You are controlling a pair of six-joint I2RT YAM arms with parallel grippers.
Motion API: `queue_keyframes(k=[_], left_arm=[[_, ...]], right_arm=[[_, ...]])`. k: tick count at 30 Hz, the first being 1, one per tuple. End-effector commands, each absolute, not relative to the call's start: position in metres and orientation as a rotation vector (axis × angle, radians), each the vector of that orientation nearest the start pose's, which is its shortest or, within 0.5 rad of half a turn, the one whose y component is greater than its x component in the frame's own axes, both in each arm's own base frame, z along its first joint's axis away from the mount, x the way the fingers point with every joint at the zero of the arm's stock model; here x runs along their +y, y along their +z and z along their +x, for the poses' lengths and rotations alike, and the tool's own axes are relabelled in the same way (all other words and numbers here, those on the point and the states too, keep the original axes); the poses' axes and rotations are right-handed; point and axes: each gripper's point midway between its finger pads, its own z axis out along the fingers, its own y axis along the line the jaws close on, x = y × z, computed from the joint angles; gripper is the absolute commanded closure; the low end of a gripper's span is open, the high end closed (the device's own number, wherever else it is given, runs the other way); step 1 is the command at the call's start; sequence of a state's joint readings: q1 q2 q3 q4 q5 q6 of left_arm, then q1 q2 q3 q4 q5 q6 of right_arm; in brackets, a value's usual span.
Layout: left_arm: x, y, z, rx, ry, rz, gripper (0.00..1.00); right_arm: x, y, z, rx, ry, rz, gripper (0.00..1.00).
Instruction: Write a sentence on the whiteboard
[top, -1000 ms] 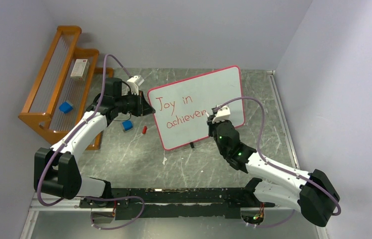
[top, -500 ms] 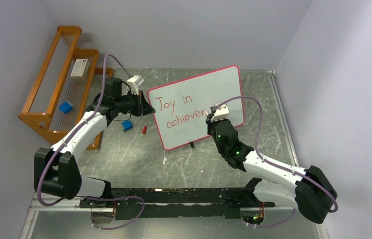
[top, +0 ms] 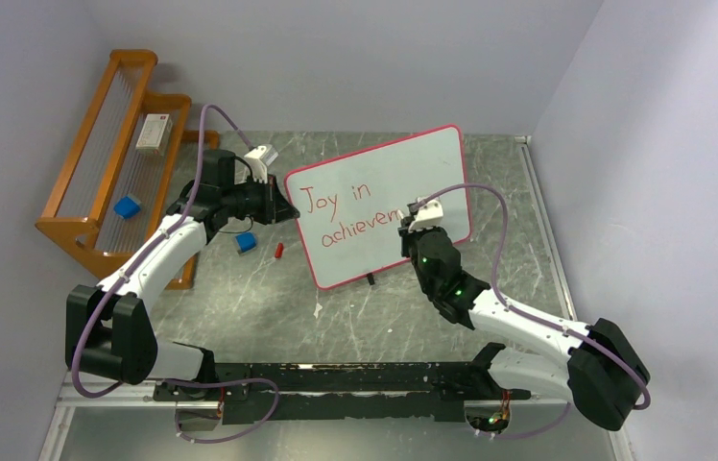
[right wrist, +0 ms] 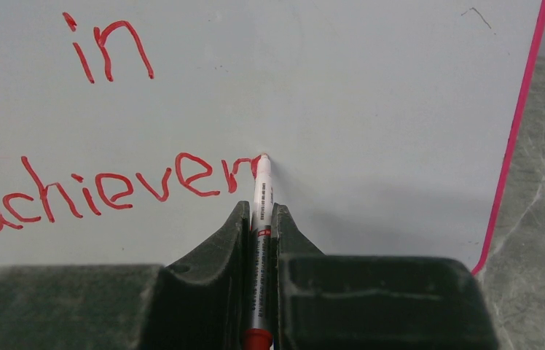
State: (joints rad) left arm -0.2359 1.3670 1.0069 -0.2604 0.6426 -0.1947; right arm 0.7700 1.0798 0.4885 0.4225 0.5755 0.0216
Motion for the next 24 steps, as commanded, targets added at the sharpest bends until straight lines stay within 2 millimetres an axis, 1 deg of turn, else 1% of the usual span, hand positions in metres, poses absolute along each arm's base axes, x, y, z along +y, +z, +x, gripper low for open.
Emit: queue_keyframes(k=[1,6,14,24], left_arm=[[-0.173,0.181,0.344,2.157,-0.804,0.387,0.95],[-0.174,0.182,0.344,2.155,-0.805,0.389,0.95],[-0.173,0.181,0.344,2.157,-0.801,0.384,0.95],[-0.173,0.181,0.344,2.157,-0.804,0.386,0.95]], right_arm=[[0.166,0.197,0.32,1.661,0.085,-0.157,1.0],[0.162,0.191,0.317,1.683,0.078,-0.146,1.0],[0.16,0.175,0.311,1.733,0.088,-0.156,1.0],[0.154,0.162,0.302,1.777,0.085,-0.154,1.0]])
